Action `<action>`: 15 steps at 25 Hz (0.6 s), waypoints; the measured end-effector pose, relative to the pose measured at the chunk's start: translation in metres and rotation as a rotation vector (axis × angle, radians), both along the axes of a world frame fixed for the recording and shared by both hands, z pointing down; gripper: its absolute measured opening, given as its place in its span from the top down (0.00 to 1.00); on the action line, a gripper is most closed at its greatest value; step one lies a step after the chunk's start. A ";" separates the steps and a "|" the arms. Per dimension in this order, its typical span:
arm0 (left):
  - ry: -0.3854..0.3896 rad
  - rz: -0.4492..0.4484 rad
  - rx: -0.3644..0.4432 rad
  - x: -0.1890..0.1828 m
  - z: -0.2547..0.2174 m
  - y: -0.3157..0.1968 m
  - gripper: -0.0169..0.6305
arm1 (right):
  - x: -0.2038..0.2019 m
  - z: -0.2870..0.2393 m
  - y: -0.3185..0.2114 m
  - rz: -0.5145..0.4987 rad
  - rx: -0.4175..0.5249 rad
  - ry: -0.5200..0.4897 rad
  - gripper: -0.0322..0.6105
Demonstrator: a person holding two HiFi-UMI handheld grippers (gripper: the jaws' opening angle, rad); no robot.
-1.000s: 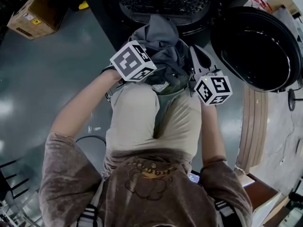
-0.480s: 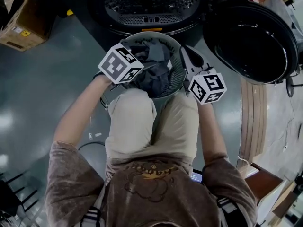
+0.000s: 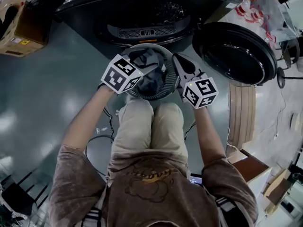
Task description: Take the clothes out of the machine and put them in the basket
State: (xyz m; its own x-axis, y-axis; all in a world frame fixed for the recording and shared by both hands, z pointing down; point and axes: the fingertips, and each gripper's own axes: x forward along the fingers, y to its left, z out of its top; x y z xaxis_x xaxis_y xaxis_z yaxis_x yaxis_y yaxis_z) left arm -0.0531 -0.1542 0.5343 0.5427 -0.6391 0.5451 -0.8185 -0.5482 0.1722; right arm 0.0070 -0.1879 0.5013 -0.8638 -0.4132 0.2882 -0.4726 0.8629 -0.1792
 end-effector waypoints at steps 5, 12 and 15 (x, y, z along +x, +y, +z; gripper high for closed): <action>0.078 -0.073 -0.004 -0.006 -0.111 0.006 0.57 | -0.008 -0.105 0.015 -0.029 -0.047 0.041 0.95; 0.139 -0.161 0.028 -0.024 -0.285 0.028 0.62 | -0.009 -0.264 0.025 -0.025 -0.081 0.055 0.95; 0.160 -0.193 0.058 -0.037 -0.354 0.037 0.62 | -0.015 -0.321 0.037 -0.040 -0.097 0.049 0.95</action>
State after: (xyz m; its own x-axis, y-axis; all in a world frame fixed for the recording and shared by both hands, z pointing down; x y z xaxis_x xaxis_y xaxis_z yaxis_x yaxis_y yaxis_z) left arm -0.0901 -0.1170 0.1802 0.4841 -0.7667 0.4216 -0.8737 -0.3976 0.2803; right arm -0.0077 -0.1505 0.1804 -0.8629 -0.3468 0.3676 -0.4484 0.8609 -0.2403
